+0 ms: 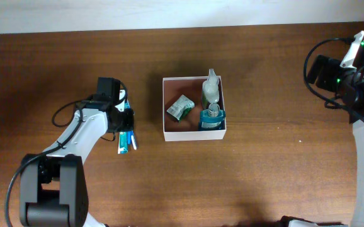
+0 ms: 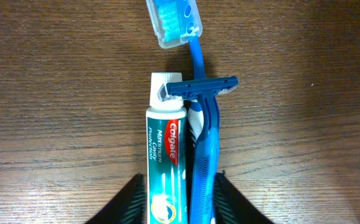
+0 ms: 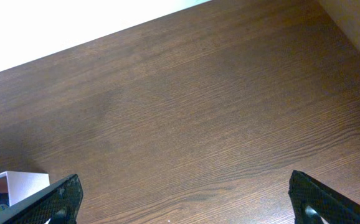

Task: Pack container
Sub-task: 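Lower the left gripper onto the toothpaste tube and grasp it, then carry the toothpaste tube right and lower it into the pink box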

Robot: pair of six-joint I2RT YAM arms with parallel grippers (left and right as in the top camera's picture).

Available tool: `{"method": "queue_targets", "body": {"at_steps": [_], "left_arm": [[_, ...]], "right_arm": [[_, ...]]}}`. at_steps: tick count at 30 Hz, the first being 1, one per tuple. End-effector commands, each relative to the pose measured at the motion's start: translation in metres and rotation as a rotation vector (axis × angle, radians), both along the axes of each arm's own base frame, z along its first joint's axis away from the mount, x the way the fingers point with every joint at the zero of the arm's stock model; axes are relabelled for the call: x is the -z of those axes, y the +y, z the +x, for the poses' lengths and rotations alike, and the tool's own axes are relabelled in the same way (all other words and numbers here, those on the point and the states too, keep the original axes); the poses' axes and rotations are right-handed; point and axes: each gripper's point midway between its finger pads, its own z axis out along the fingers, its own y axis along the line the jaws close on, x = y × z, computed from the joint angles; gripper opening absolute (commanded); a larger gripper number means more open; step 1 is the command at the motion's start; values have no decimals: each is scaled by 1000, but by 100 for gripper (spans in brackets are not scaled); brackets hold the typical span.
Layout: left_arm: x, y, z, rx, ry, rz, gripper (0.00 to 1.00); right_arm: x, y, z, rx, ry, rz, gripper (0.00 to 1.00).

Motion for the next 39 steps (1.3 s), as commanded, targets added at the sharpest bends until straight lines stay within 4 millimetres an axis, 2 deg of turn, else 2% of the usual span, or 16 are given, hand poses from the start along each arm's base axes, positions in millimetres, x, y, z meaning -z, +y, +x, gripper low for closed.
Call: {"method": "queue_targets", "body": {"at_steps": [1, 10, 20, 27, 30, 34, 39], "left_arm": [[-1, 4, 0, 3, -7, 17, 32], [4, 10, -1, -7, 4, 50, 31], [38, 10, -2, -6, 68, 58, 31], [41, 11, -3, -6, 76, 63, 31], [41, 12, -3, -8, 75, 69, 20], [36, 19, -1, -18, 75, 108, 12], [15, 32, 2, -37, 82, 189, 6]], "right_arm": [[0, -1, 1, 5, -3, 9, 99], [0, -1, 1, 5, -3, 9, 99], [0, -1, 1, 5, -3, 9, 99], [0, -1, 1, 5, -3, 9, 99], [0, -1, 1, 5, -3, 9, 99], [0, -1, 1, 5, -3, 9, 99], [0, -1, 1, 5, -3, 9, 99]]}}
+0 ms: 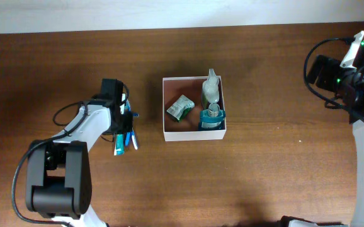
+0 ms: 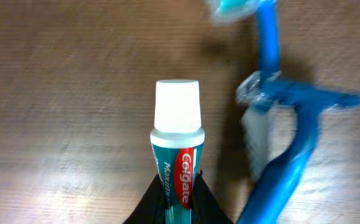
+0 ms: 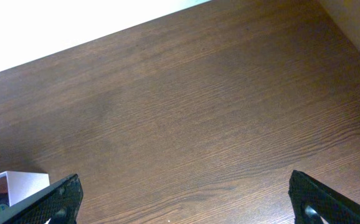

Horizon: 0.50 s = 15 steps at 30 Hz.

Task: Pack container
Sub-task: 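Carry the toothpaste tube right and lower it into the pink box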

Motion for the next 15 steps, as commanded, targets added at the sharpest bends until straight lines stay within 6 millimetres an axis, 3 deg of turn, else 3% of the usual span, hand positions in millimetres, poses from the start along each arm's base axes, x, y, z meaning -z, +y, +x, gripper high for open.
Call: {"method": "queue_targets", "body": {"at_steps": [1, 5, 7, 11, 14, 15], "left_arm": [[-20, 15, 12, -14, -26, 84, 6], [-56, 11, 23, -25, -84, 65, 5], [-78, -1, 31, -11, -133, -6, 6], [-125, -49, 44, 3, -262, -262, 5], [-149, -81, 51, 35, -335, -393, 5], [-159, -102, 55, 74, -370, -446, 6]], "right_arm": [[0, -1, 1, 5, -4, 9, 99], [0, -1, 1, 5, -4, 9, 99], [0, -1, 1, 5, -3, 9, 99], [0, -1, 1, 5, -3, 9, 99], [0, -1, 1, 5, -4, 9, 99], [0, -1, 1, 5, -3, 9, 99]]}}
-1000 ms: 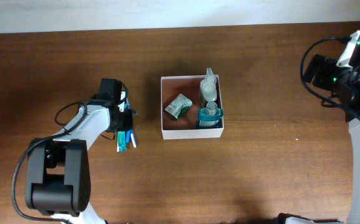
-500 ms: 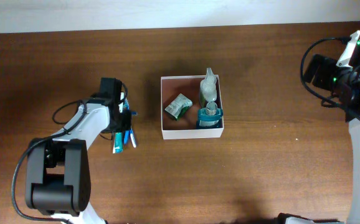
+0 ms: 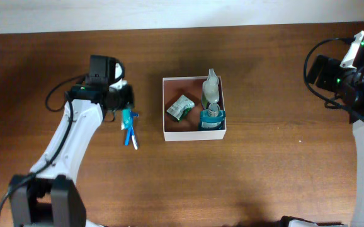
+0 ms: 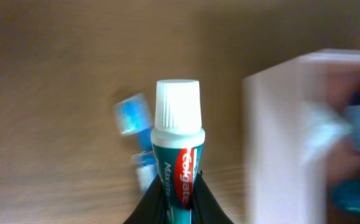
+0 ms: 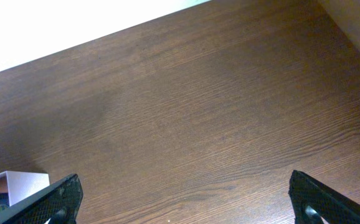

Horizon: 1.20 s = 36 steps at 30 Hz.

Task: Pack container
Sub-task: 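Carry the toothpaste tube right and lower it into the pink box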

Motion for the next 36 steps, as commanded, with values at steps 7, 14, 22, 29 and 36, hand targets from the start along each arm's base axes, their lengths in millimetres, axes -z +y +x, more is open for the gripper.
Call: {"method": "queue_targets", "body": {"at_steps": [7, 14, 22, 29, 36], "left_arm": [[-58, -131, 3, 241, -191, -268, 6], [-64, -167, -1, 279, -274, -196, 6], [-35, -185, -6, 286, -224, -151, 7], [-13, -180, -4, 193, -158, -155, 7], [-10, -170, -3, 138, -151, -120, 7]], "right_arm": [[0, -1, 1, 4, -3, 8, 99], [0, -1, 1, 4, -3, 8, 99], [0, -1, 1, 4, -3, 8, 99], [0, -1, 1, 4, -3, 8, 99], [0, -1, 1, 4, -3, 8, 99]]}}
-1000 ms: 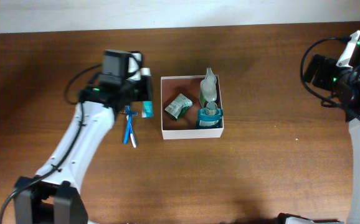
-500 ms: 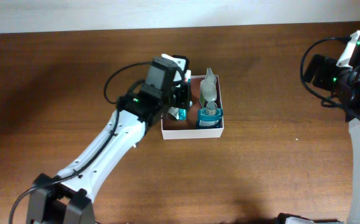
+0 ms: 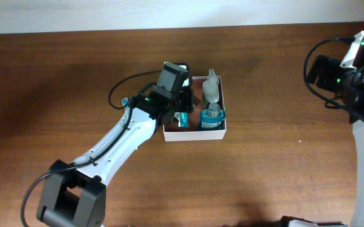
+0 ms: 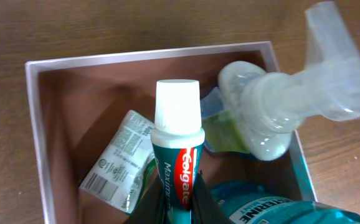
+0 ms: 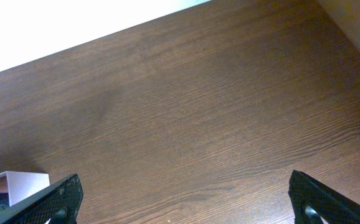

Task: Pack container
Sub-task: 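Carry the toothpaste tube right and lower it into the pink box, then open the left gripper and retract it left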

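Note:
The white box (image 3: 194,133) stands mid-table, its rim (image 4: 34,124) filling the left wrist view. My left gripper (image 4: 179,202) is shut on a Colgate toothpaste tube (image 4: 177,155), white cap forward, held over the box's inside. In the overhead view the same gripper (image 3: 181,116) is above the box's left half. Inside the box lie a green-white sachet (image 4: 121,163), a clear pump bottle (image 4: 279,118) and a blue mouthwash bottle (image 4: 273,205). My right gripper (image 5: 183,199) is open over bare wood, far to the right.
The left arm (image 3: 122,142) stretches diagonally from the lower left to the box and hides the table beneath it. The right arm (image 3: 358,75) sits at the table's right edge. A pale wall borders the table's far edge (image 3: 182,26).
My left gripper, still shut on the toothpaste, has moved right from a spot left of the box to above the box's inside. The right arm has not moved.
First my left gripper stood open around the toothpaste and a blue razor lying by a toothbrush. Then it was shut on the toothpaste alone. After that the tube was off the table beside the box, with razor and toothbrush left behind. Now it is over the box.

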Robot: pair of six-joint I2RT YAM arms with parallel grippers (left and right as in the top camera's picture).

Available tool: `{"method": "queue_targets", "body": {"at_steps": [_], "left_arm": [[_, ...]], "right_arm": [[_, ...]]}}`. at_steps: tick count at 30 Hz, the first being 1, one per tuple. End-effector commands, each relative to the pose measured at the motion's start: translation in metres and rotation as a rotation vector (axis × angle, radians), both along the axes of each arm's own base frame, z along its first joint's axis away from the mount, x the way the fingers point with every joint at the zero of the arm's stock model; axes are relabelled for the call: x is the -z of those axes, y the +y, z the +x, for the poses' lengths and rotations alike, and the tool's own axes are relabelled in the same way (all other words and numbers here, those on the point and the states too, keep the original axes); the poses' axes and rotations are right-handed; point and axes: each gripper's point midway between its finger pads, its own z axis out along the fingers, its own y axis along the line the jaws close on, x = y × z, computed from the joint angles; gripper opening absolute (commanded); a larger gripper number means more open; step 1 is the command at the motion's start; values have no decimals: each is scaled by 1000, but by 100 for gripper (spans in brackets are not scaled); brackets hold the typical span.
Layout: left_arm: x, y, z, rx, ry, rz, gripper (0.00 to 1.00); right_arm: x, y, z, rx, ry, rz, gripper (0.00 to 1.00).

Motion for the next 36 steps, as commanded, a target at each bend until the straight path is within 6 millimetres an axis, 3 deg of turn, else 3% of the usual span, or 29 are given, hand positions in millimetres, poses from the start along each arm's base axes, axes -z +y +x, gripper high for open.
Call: {"method": "queue_targets", "body": {"at_steps": [1, 6, 13, 19, 22, 25, 28, 36], "left_arm": [[-1, 6, 3, -54, 3, 8, 7], [2, 11, 2, -67, 12, 27, 8], [2, 12, 3, -71, 8, 33, 78], [-15, 36, 10, -115, 4, 35, 78], [-31, 61, 5, -123, 12, 79, 78], [-39, 99, -6, -178, 46, 134, 78], [-34, 123, -17, -222, 104, 177, 79], [-17, 164, -35, -302, 212, 305, 79]], "right_arm": [[0, -1, 1, 5, -3, 9, 99], [0, -1, 1, 5, -3, 9, 99], [0, -1, 1, 5, -3, 9, 99], [0, -1, 1, 5, -3, 9, 99], [0, -1, 1, 5, -3, 9, 99], [0, -1, 1, 5, -3, 9, 99], [0, -1, 1, 5, -3, 9, 99], [0, -1, 1, 5, -3, 9, 99]]}}
